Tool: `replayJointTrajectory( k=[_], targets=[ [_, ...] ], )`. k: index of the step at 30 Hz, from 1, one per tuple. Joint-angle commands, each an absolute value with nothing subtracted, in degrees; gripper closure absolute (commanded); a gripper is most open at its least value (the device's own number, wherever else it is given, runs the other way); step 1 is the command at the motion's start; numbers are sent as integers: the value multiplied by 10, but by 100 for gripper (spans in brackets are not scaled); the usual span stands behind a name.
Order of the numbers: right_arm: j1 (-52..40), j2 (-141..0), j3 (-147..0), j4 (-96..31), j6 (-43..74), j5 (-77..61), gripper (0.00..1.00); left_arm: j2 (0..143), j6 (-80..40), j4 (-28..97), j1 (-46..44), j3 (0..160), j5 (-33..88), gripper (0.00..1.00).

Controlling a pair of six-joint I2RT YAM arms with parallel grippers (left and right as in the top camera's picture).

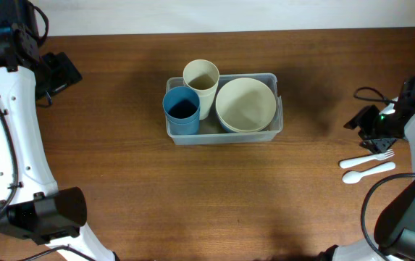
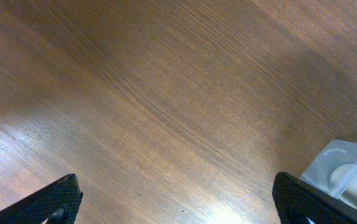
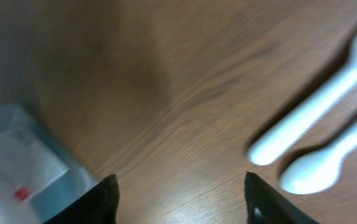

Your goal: Pack container

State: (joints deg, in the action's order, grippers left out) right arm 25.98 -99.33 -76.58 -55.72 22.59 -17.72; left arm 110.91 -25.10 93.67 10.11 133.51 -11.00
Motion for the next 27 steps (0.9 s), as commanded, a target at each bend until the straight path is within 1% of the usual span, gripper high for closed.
replayJointTrajectory(
  k=[1, 2, 4, 5, 7, 11, 14, 15, 17, 20, 23, 27],
  targets=[
    [232, -982, -811, -567, 146, -237, 51, 1107, -246, 937, 103, 1340, -114, 0],
    [224, -981, -820, -572, 138, -235, 57, 1107, -246, 937, 103, 1340, -114, 0],
    [195, -980, -849, -590, 117, -230, 82, 1107, -246, 937, 103, 1340, -114, 0],
    [181, -980, -863, -599, 113, -222, 89, 1107, -246, 937, 103, 1340, -114, 0],
    [147, -980, -891, -616, 113, -186, 96, 1107, -246, 937, 103, 1340, -114, 0],
    [72, -980, -945, -637, 113, -127, 96, 1107, -246, 937, 103, 1340, -114, 0],
    [14, -980, -972, -627, 114, -124, 93, 1107, -246, 937, 103, 1340, -114, 0],
    [0, -980, -974, -620, 114, -124, 90, 1107, -246, 937, 103, 1340, -114, 0],
    [-32, -980, -975, -597, 123, -123, 90, 1107, -246, 937, 103, 1340, -114, 0],
    [-67, -988, -974, -566, 143, -119, 96, 1107, -246, 937, 103, 1340, -114, 1],
    [-94, -998, -974, -541, 170, -119, 96, 1107, -246, 937, 103, 1340, -114, 0],
    [-122, -1016, -974, -541, 170, -120, 96, 1107, -246, 937, 103, 1340, -114, 0]
  ],
)
